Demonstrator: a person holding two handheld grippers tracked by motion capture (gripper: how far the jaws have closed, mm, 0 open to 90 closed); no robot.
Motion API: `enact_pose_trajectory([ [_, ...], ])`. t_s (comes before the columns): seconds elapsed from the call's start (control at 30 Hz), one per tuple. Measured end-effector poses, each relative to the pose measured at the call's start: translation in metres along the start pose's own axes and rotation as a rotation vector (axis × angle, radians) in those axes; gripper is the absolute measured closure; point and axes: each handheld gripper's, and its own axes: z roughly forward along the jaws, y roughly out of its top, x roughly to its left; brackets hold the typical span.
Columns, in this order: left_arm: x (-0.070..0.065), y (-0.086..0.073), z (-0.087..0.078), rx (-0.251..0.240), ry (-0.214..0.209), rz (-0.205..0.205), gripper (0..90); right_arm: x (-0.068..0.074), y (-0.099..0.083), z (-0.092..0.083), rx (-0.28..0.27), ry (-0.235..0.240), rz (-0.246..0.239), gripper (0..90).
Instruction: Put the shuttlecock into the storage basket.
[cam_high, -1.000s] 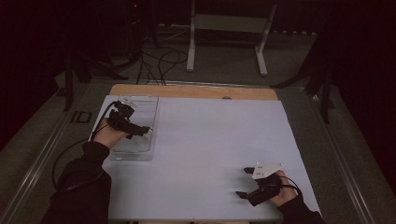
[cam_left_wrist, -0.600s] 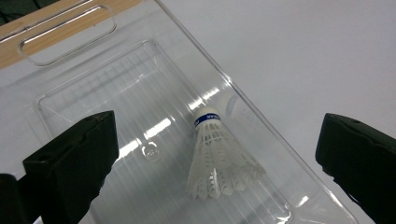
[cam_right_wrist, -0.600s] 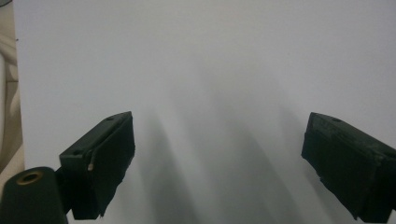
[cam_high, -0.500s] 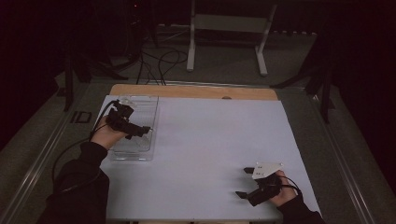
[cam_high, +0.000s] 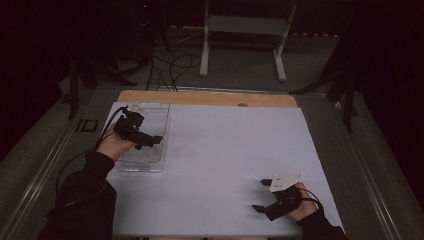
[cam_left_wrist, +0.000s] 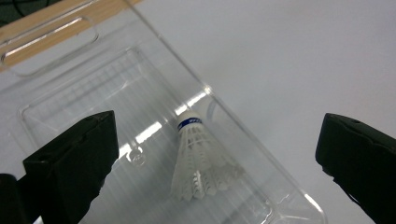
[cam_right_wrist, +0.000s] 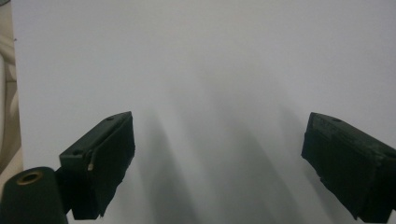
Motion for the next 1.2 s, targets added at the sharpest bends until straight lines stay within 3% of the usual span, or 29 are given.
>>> enact_pose_trajectory([
  [0.5,-0.018,0.012,-0.005,-0.061,-0.071,0.038,0.2,-0.002,-0.002,-0.001,-0.004,0.004,0.009,9.5],
  [0.77,-0.03,0.022,-0.002,-0.065,-0.094,0.073,0.2,-0.003,-0.003,-0.001,-0.008,0.008,0.011,9.5],
  [0.9,-0.042,0.028,0.001,-0.083,-0.152,0.108,0.3,-0.002,-0.005,-0.004,-0.008,-0.002,0.015,9.6],
  [1.0,-0.049,0.03,0.003,-0.078,-0.156,0.147,0.2,-0.002,-0.005,-0.004,-0.007,-0.002,0.017,9.5],
  [1.2,-0.058,0.035,0.005,-0.099,-0.176,0.166,0.3,-0.001,-0.006,-0.004,-0.003,-0.009,0.018,9.5],
])
